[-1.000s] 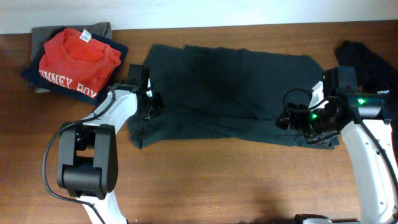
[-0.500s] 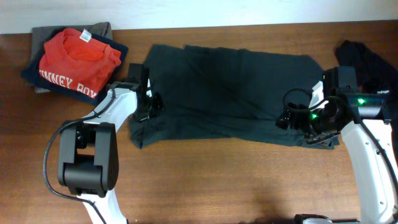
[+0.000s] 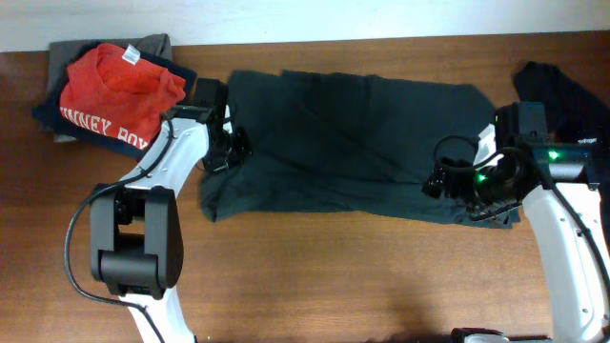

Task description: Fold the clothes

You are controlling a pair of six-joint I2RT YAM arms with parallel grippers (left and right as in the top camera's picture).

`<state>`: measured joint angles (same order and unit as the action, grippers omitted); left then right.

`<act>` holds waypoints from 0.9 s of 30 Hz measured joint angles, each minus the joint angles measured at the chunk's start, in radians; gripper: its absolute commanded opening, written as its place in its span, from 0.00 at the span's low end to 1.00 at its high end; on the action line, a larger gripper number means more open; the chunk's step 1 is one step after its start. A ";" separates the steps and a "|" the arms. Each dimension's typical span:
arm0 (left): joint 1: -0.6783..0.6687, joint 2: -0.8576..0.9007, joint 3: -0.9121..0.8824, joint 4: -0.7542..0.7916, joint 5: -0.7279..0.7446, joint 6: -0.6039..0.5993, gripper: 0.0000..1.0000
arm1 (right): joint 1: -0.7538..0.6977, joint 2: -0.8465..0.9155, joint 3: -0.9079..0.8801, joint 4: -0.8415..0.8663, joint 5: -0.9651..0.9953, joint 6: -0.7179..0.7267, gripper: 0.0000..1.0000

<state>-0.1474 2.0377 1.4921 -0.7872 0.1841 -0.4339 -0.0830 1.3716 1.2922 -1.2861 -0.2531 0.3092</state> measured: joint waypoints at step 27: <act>0.000 0.000 0.024 -0.027 -0.047 0.000 0.02 | 0.000 0.000 0.000 0.000 0.000 -0.004 0.96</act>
<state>-0.1474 2.0377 1.5158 -0.8139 0.1371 -0.4339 -0.0830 1.3716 1.2922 -1.2861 -0.2531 0.3054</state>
